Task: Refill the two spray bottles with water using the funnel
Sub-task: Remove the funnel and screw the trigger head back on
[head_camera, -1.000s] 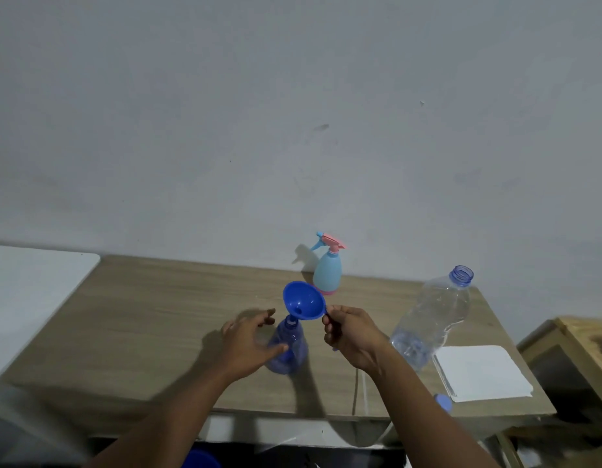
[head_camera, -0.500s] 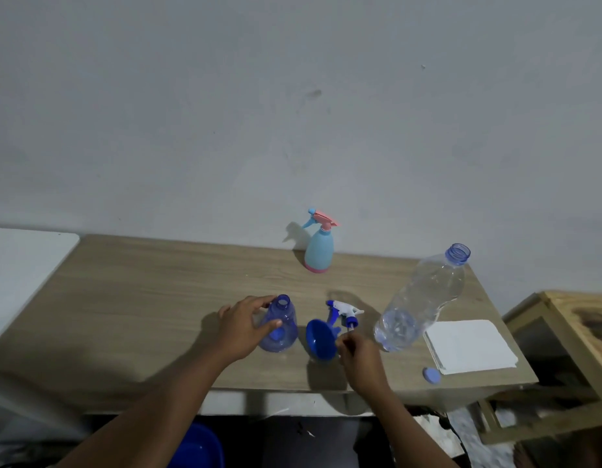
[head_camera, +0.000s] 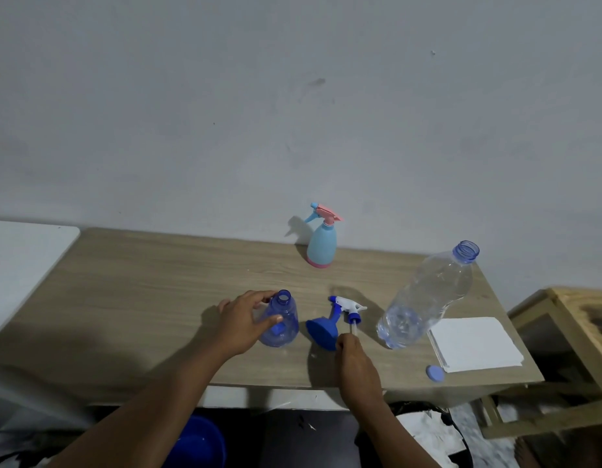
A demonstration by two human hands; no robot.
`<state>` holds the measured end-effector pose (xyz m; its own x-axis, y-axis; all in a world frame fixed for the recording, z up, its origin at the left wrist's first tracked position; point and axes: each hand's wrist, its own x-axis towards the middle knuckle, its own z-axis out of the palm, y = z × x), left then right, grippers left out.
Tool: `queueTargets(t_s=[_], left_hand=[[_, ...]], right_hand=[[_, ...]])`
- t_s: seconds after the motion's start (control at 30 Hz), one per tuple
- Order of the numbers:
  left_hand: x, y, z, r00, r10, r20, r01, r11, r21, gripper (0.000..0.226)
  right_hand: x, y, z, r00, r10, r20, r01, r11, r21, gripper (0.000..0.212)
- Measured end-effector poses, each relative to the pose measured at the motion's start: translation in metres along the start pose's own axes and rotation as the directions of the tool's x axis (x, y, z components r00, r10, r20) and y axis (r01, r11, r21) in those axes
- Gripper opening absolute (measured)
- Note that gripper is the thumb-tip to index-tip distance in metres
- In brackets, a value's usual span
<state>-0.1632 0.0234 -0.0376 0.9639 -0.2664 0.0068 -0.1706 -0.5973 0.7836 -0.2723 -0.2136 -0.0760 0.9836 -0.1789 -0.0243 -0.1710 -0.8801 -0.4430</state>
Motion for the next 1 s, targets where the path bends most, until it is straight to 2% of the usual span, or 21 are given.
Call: queueTargets(t_s=[0.07, 0.2, 0.3, 0.4, 0.47, 0.53, 0.63, 0.83, 1.0], left_hand=[[0.000, -0.001, 0.002, 1.000, 0.004, -0.015, -0.004, 1.000, 0.001, 0.062], [-0.001, 0.002, 0.002, 0.999, 0.002, -0.035, -0.001, 1.000, 0.017, 0.052], [-0.002, 0.002, 0.001, 0.999, 0.017, -0.027, -0.016, 1.000, 0.015, 0.055], [-0.002, 0.002, 0.000, 0.999, 0.034, -0.028, -0.034, 0.999, 0.015, 0.058], [-0.001, 0.000, 0.001, 0.998, 0.050, -0.037, -0.049, 0.999, 0.023, 0.059], [0.001, -0.005, 0.003, 0.997, 0.064, -0.042, -0.063, 0.998, 0.028, 0.059], [0.002, -0.014, 0.007, 0.996, 0.085, -0.039, -0.083, 0.996, 0.040, 0.055], [0.001, -0.024, 0.015, 0.980, 0.185, -0.068, -0.179, 0.980, 0.088, 0.061], [0.000, -0.031, 0.020, 0.975, 0.220, -0.035, -0.221, 0.974, -0.041, 0.056]], right_hand=[[-0.002, 0.002, 0.000, 0.999, -0.026, 0.038, 0.027, 0.999, -0.043, 0.008], [-0.008, 0.008, 0.013, 0.989, -0.095, 0.117, 0.108, 0.988, -0.107, 0.018], [-0.009, 0.007, 0.018, 0.985, -0.095, 0.147, 0.115, 0.984, -0.138, 0.021], [-0.006, 0.005, 0.018, 0.986, -0.100, 0.135, 0.121, 0.980, -0.160, 0.021], [-0.001, 0.003, 0.011, 0.993, -0.096, 0.076, 0.105, 0.987, -0.121, 0.017], [0.008, 0.003, 0.000, 0.998, -0.052, -0.024, 0.052, 0.998, -0.022, 0.017], [0.039, 0.009, -0.012, 0.986, 0.145, -0.081, -0.128, 0.975, 0.183, 0.017], [0.092, 0.006, -0.019, 0.914, 0.400, 0.059, -0.397, 0.857, 0.328, 0.039], [0.115, 0.013, -0.009, 0.887, 0.439, 0.142, -0.461, 0.858, 0.227, 0.047]])
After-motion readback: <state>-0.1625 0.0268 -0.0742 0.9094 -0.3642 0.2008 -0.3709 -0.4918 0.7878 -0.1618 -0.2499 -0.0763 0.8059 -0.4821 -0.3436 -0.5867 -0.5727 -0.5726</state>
